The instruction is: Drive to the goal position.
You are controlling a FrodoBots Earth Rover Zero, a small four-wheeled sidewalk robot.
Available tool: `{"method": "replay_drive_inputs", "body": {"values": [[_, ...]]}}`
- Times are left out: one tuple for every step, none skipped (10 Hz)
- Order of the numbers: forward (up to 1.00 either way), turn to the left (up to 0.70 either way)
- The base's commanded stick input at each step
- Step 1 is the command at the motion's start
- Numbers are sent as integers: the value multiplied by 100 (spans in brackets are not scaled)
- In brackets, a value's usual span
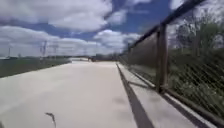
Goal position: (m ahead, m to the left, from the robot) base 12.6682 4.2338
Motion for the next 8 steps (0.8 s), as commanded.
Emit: {"method": "replay_drive_inputs", "body": {"values": [[100,0],[100,0],[100,0],[100,0],[100,0],[100,0],[100,0],[100,0]]}}
